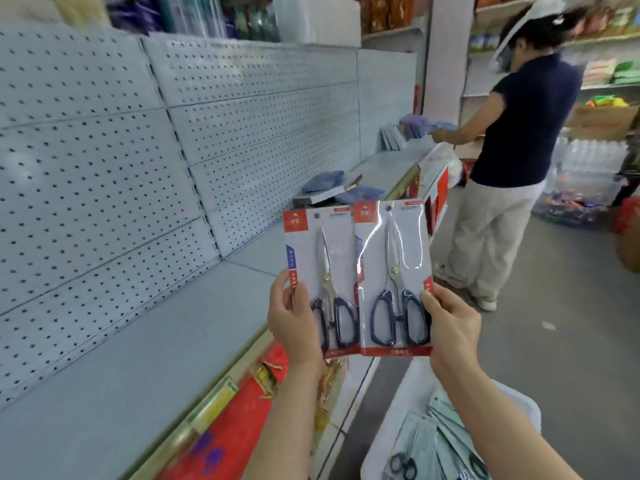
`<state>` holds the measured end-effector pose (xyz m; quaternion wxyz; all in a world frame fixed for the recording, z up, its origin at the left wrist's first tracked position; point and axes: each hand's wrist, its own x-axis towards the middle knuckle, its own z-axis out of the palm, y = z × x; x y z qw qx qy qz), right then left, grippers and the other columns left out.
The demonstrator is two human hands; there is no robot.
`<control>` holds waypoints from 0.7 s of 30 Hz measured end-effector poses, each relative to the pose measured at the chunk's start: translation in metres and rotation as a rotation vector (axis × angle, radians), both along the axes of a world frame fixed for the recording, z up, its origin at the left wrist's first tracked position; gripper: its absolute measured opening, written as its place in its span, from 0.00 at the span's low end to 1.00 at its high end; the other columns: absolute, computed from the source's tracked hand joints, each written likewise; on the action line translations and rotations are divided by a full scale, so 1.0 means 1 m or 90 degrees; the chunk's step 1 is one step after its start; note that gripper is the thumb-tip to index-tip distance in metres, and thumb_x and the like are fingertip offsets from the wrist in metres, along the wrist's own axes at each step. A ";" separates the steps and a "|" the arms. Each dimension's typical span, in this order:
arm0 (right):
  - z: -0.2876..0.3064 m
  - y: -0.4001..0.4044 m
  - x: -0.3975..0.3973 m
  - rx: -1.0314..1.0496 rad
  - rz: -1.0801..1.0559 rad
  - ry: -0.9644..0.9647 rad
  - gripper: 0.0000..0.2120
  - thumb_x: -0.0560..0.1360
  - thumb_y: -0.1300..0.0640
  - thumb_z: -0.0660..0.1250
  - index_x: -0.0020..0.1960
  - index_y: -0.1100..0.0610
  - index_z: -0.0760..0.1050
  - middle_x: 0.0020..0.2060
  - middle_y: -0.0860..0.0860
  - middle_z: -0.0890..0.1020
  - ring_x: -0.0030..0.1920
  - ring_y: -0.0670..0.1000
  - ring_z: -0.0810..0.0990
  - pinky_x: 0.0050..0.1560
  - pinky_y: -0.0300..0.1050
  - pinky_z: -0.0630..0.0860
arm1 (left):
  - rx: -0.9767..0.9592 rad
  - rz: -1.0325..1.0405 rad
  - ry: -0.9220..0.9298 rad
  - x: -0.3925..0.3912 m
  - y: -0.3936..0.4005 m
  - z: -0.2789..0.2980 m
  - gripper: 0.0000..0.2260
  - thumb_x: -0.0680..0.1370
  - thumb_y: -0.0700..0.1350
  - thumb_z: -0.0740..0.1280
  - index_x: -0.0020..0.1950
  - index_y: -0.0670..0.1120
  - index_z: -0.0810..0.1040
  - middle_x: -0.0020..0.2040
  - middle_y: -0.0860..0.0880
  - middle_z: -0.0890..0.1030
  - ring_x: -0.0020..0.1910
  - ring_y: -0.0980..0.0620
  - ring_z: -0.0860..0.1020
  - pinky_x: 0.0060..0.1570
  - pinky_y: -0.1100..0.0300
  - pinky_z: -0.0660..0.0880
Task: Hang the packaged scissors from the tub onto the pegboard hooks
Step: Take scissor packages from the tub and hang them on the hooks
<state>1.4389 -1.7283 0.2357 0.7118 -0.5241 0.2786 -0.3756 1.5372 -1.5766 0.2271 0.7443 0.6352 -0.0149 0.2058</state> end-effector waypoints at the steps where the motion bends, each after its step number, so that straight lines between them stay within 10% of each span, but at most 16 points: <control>1: 0.005 0.009 0.002 0.000 0.014 -0.004 0.08 0.76 0.64 0.68 0.46 0.53 0.84 0.35 0.45 0.85 0.36 0.45 0.81 0.38 0.38 0.79 | -0.001 0.024 -0.008 -0.002 0.013 0.007 0.11 0.78 0.40 0.67 0.58 0.53 0.78 0.42 0.57 0.82 0.37 0.66 0.78 0.37 0.76 0.71; 7: 0.023 0.073 0.017 0.029 0.115 -0.034 0.11 0.75 0.62 0.70 0.57 0.60 0.81 0.50 0.54 0.84 0.50 0.53 0.83 0.57 0.51 0.79 | -0.005 0.151 -0.022 -0.013 0.095 0.039 0.12 0.78 0.41 0.67 0.61 0.50 0.79 0.47 0.50 0.84 0.43 0.57 0.81 0.44 0.73 0.74; 13: 0.047 0.154 0.016 -0.004 0.209 -0.088 0.13 0.76 0.66 0.68 0.40 0.48 0.79 0.37 0.45 0.81 0.38 0.45 0.78 0.43 0.40 0.76 | -0.009 0.234 -0.044 -0.037 0.176 0.059 0.11 0.79 0.43 0.66 0.59 0.54 0.79 0.48 0.51 0.85 0.44 0.56 0.81 0.45 0.67 0.75; 21: 0.056 0.252 0.007 0.006 0.321 -0.127 0.08 0.75 0.69 0.67 0.44 0.58 0.81 0.29 0.41 0.83 0.31 0.38 0.79 0.34 0.30 0.76 | -0.028 0.334 -0.057 -0.082 0.270 0.074 0.10 0.79 0.41 0.66 0.55 0.57 0.78 0.44 0.55 0.84 0.35 0.66 0.77 0.36 0.75 0.71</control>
